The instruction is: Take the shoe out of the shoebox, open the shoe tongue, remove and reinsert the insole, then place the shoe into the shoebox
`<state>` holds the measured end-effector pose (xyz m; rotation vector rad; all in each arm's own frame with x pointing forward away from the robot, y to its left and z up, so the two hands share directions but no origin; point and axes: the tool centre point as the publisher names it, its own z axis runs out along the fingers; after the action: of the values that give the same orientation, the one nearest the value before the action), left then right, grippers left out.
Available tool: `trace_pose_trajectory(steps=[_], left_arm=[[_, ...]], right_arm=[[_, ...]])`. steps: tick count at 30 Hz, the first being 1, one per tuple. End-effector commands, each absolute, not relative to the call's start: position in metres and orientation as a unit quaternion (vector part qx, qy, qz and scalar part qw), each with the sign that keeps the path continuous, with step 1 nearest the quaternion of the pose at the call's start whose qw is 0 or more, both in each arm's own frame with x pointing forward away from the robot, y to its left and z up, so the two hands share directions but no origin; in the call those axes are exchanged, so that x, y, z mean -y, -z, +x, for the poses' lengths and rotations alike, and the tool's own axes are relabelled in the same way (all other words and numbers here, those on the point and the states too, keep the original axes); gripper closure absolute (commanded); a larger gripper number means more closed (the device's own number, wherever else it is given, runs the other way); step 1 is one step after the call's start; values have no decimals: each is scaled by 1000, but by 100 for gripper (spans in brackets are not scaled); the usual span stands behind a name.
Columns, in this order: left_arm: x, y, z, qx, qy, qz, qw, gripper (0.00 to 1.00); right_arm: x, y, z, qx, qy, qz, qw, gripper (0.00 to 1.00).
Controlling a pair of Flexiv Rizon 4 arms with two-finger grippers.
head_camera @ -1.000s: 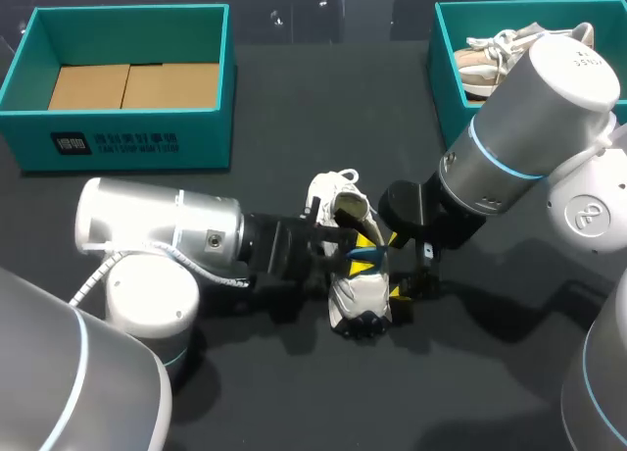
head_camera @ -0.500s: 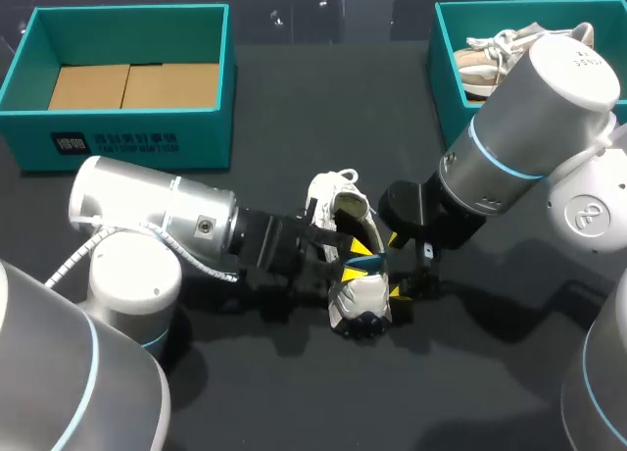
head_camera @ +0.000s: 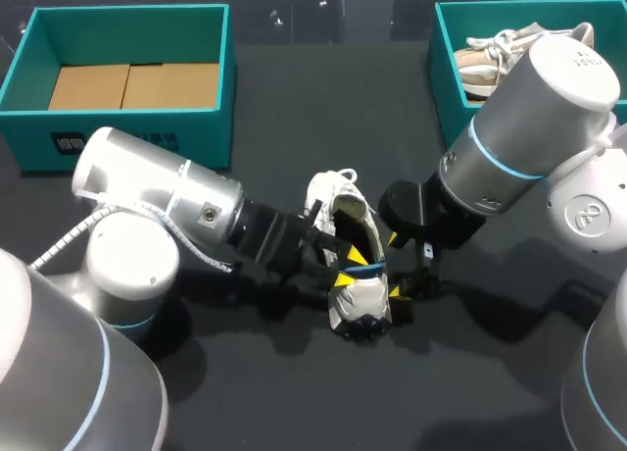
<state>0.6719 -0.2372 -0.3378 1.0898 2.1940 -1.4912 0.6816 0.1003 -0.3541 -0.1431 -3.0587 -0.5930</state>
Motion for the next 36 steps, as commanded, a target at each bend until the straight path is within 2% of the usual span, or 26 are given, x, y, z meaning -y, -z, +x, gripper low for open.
trace_pose_trajectory(steps=[1,8,26,36], left_arm=[[237,339,677,-765,493,402,101,75],[228,336,686,-769,484,406,97,75],[200,325,688,-771,460,438,50,74],[169,296,689,-763,433,479,9,78]], right_arm=[[-101,355,680,981,190,-46,10,0],[-96,352,679,981,186,-50,9,0],[-35,323,667,985,155,-70,13,0],[2,307,649,986,140,-92,3,0]])
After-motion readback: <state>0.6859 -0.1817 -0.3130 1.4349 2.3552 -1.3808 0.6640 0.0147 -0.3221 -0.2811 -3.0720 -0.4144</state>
